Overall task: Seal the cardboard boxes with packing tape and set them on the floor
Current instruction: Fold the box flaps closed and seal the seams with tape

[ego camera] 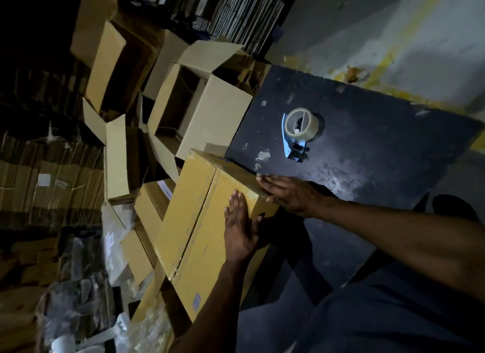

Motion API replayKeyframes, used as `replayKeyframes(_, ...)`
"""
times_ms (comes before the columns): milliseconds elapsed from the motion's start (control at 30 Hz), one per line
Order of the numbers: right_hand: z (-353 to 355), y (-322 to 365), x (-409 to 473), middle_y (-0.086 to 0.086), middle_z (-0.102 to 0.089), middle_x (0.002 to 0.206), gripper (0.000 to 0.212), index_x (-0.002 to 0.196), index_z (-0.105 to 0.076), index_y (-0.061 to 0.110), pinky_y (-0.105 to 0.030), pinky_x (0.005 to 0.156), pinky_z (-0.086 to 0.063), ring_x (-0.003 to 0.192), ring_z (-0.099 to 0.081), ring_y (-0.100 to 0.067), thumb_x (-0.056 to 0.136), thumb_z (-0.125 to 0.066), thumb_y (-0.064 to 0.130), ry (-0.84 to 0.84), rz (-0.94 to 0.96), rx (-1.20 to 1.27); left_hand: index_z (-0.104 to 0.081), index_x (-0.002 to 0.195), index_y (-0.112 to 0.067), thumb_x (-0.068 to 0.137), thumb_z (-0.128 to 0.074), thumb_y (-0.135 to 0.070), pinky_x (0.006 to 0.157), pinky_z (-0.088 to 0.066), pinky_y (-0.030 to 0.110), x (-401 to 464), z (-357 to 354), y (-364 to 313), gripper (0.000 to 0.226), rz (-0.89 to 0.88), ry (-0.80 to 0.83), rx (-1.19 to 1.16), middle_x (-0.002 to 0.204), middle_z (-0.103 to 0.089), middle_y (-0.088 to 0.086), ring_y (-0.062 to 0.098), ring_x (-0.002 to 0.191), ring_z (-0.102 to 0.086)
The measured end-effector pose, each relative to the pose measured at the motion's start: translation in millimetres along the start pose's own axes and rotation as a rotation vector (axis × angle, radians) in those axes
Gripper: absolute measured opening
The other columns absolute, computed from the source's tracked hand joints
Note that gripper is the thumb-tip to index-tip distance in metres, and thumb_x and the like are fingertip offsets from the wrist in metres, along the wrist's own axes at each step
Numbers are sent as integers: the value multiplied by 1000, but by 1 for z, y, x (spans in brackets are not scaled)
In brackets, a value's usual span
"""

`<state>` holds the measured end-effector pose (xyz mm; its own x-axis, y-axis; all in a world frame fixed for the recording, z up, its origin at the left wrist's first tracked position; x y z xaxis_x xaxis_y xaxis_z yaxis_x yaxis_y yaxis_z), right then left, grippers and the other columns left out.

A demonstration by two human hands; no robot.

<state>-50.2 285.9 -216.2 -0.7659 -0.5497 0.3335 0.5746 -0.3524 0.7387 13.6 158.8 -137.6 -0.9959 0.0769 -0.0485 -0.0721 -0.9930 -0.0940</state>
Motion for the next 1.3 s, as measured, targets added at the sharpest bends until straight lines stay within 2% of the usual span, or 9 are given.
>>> replayKeyframes(100, 1, 17, -5, 4, -57, 147, 70, 163, -4, 14, -29, 102, -52, 136, -52, -9, 106, -31, 45, -38, -6, -99, -23, 164, -9, 104, -54, -36, 129, -5, 35, -1, 0, -1, 72, -1, -5, -2, 172, -11, 2, 14, 160, -5)
replayKeyframes(300, -2, 10, -6, -9, -53, 151, 51, 145, -55, 9, -41, 96, -57, 132, -58, -24, 110, -30, 36, -46, 60, -31, -17, 165, -14, 106, -48, -42, 129, -3, 34, -4, 3, -7, 73, 4, 23, -30, 173, -8, 3, 13, 160, 0)
replayKeyframes(433, 24, 8, -4, 3, -43, 159, 61, 159, -27, 35, -44, 98, -53, 137, -52, -18, 104, -49, 52, -109, -36, 20, -30, 163, -18, 105, -42, -60, 129, -5, 32, -7, 11, -10, 72, 77, -3, -168, 171, -16, -4, 4, 159, -5)
replayKeyframes(600, 22, 48, 19, -2, -21, 169, 78, 161, -23, 31, -44, 109, -45, 145, -40, -27, 97, -22, 74, 110, -97, 29, -60, 146, -21, 100, -51, -63, 123, -33, 35, -14, 34, 11, 64, 273, -198, -438, 157, -48, -7, 3, 148, -38)
replayKeyframes(700, 15, 54, 28, -10, -50, 153, 79, 163, -18, 21, -35, 98, -47, 132, -54, -32, 100, -37, 64, 225, -255, 47, -64, 141, -19, 97, -47, -69, 118, -36, 28, -31, 49, 45, 69, 358, -293, -346, 154, -54, 1, 17, 145, -46)
replayKeyframes(900, 10, 34, 55, -8, -65, 135, 61, 153, -43, 22, -33, 92, -51, 120, -62, -29, 100, -54, 50, 398, -305, 5, -26, 164, -27, 92, -13, -86, 128, -9, 38, -105, 17, 103, 94, 524, -43, -178, 172, -10, -2, 19, 160, -12)
replayKeyframes(1100, 24, 16, 143, -15, -68, 129, 45, 136, -64, 6, -28, 83, -43, 111, -64, -27, 96, -70, 27, 598, -236, -109, -15, 166, -27, 96, -30, -81, 127, -12, 43, -108, 14, 39, 90, 453, 63, -68, 174, -3, 3, 22, 161, -5)
replayKeyframes(1200, 38, 10, 172, -13, -72, 114, 29, 118, -73, 12, -32, 80, -44, 110, -66, -33, 93, -73, 27, 501, -225, -216, -32, 161, -29, 92, -33, -80, 121, -25, 44, -94, 20, 3, 86, 384, 58, -94, 172, -18, 3, 26, 159, -17)
replayKeyframes(1300, 60, 17, 179, -14, -66, 109, 42, 111, -64, 12, -39, 73, -47, 101, -63, -36, 96, -61, 51, 288, -285, -417, -55, 149, -24, 94, -56, -64, 120, -37, 34, -89, 28, -5, 68, 345, -54, -524, 161, -43, -1, 15, 150, -38)
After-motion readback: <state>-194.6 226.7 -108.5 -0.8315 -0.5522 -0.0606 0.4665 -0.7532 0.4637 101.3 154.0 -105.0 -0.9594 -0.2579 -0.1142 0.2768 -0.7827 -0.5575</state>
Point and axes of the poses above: each hand's wrist, its own x-axis towards the middle knuckle, its own z-axis out of the back of the hand, y = z × x, the point moved 10 cm from there along x, towards the middle knuckle
